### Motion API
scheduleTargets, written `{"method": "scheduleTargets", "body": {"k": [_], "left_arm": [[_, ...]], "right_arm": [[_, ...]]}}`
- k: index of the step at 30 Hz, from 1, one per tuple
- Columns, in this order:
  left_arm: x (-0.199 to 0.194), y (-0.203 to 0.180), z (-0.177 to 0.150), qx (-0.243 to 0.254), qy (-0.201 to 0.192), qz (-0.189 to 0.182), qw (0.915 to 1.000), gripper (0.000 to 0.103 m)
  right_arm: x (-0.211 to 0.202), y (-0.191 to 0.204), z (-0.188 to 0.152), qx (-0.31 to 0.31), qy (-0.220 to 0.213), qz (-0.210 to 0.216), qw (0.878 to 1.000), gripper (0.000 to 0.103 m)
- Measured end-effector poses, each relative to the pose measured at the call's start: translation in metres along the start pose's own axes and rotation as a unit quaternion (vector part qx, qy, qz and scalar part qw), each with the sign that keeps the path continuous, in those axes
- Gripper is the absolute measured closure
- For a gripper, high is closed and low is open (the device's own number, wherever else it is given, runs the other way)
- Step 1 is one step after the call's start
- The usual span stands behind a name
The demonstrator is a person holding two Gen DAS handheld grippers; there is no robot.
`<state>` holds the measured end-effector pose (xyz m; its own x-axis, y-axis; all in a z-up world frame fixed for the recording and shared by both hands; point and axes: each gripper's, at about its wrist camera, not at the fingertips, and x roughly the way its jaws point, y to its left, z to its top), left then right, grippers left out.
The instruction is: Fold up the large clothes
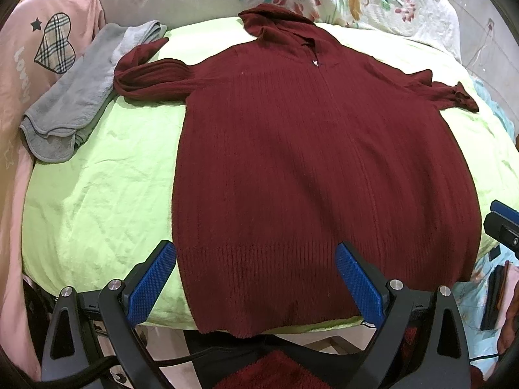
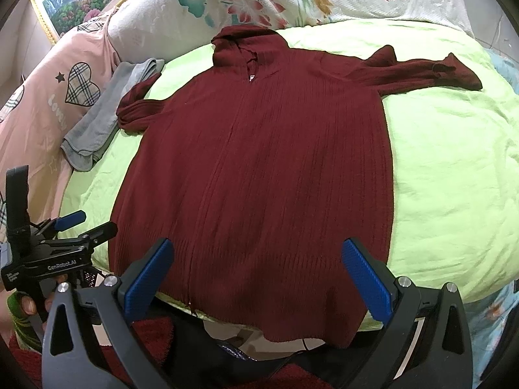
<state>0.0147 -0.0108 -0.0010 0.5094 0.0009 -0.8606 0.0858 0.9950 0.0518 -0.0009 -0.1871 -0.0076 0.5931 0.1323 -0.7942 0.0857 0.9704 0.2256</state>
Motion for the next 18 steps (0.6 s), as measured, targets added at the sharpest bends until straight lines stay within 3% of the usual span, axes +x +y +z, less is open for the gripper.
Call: {"method": "scheduleTargets", "body": {"k": [11, 18], "left_arm": [[0.012, 0.000, 0.011, 0.002, -0.005, -0.002, 1.0000, 0.004], [0.026, -0.002, 0.027, 0.004, -0.014, 0.031, 0.9994, 0.004]], "right_arm": [[0.005, -0.014, 0.007, 0.024, 0.003, 0.012, 1.000, 0.000], [0.003, -0.040, 0.024, 0.040, -0.015, 0.005, 0.999, 0.000]]}}
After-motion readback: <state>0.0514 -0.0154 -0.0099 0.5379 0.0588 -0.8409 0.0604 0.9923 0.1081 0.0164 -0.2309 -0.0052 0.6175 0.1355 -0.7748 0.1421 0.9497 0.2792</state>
